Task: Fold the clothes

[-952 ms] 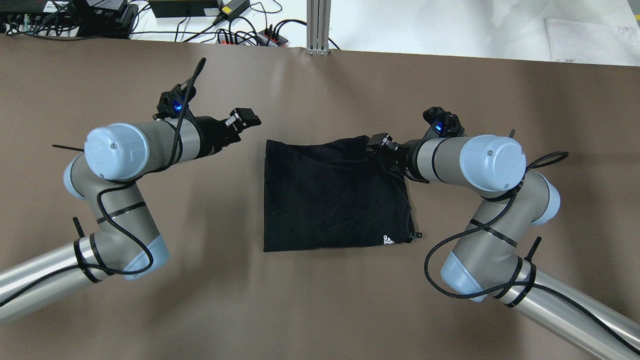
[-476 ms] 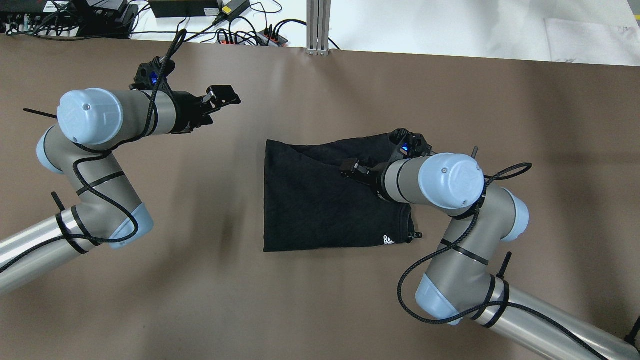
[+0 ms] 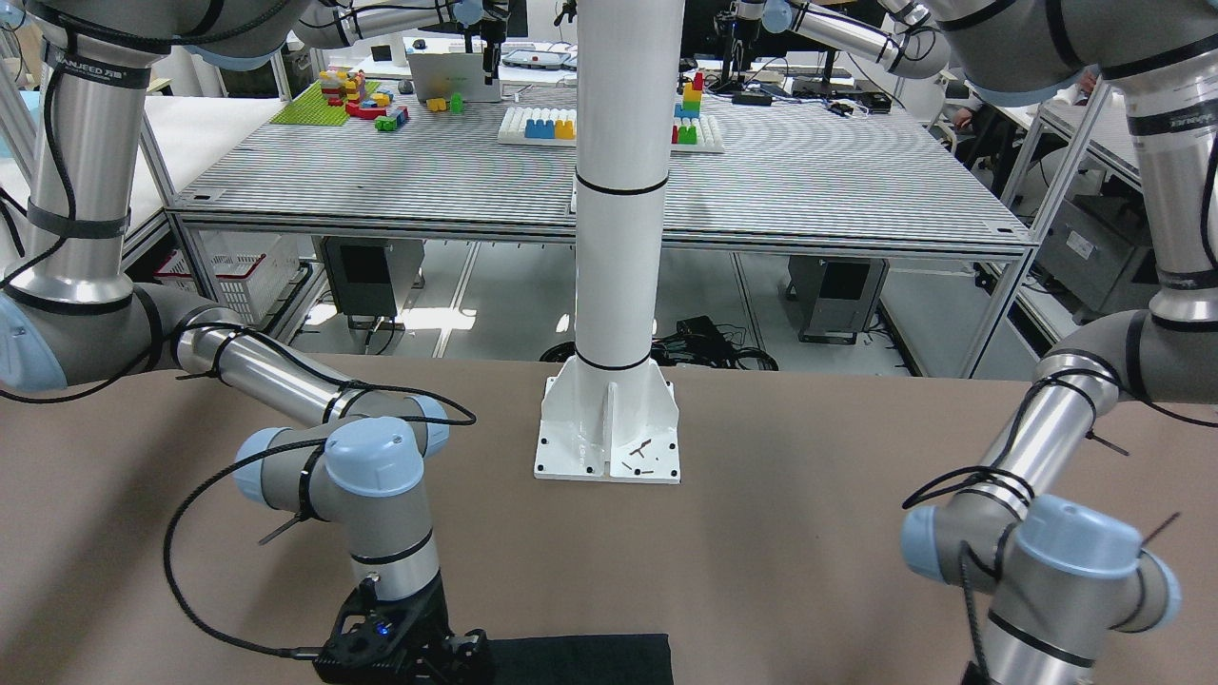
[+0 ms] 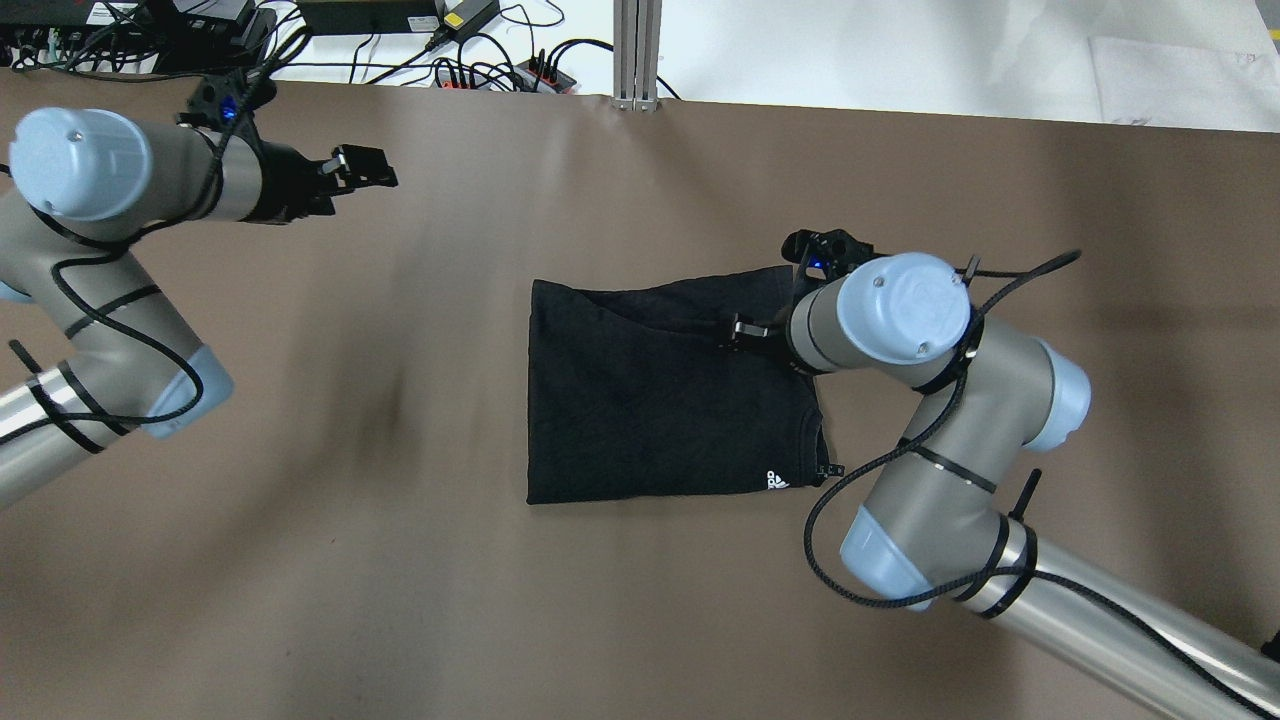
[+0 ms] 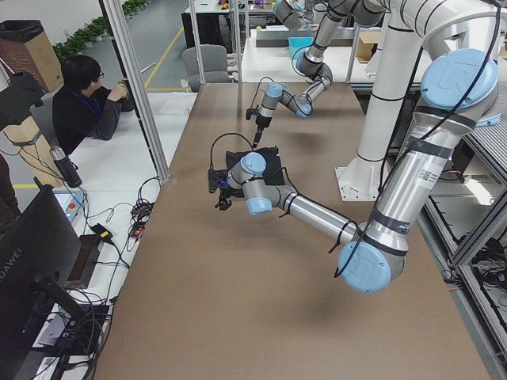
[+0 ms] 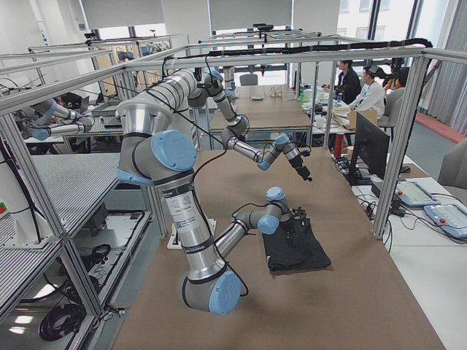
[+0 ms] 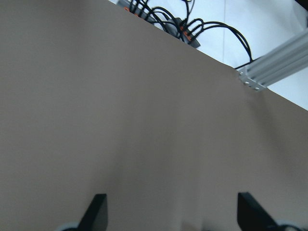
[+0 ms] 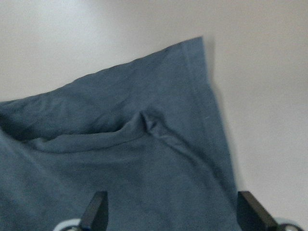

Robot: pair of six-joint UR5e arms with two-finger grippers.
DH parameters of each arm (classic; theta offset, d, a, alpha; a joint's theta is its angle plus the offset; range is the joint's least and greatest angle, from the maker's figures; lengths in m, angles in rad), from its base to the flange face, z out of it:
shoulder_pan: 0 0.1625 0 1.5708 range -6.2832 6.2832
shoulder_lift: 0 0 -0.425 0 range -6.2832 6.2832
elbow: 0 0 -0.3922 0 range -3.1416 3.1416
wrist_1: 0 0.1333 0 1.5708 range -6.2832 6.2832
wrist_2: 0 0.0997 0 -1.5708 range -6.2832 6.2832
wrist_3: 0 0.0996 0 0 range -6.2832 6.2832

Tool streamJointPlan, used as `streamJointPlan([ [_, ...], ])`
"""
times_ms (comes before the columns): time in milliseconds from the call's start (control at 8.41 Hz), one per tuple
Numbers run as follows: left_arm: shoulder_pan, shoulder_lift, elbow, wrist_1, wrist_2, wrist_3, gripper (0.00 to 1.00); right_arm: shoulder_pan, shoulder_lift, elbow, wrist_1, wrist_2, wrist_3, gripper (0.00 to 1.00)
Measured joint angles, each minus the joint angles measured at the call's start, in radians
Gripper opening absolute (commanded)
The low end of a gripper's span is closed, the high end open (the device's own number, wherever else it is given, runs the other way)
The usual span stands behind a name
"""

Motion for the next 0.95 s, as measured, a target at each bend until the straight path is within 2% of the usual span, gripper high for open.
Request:
streamJointPlan([
  [119,-0.062,0.029,0.005,0.029,-0.040,0.135,0.95,0.073,-0.006,0.006,-0.094,0.049,-0.153,0.95],
  [357,-0.183,0.068,0.005,0.129,-0.090,0.415,0.95,0.232,-0.095,0.032,-0.237,0.096,-0.529,0.95],
  [595,-0.284,0.145,-0.010,0.171,-0.105,0.611,0.95,0.395,-0.227,0.066,-0.277,0.106,-0.898,0.95],
  [952,-0.451,0.267,-0.031,0.237,-0.097,1.000,0.95,0.663,-0.385,0.088,-0.284,0.139,-1.303,0.95],
])
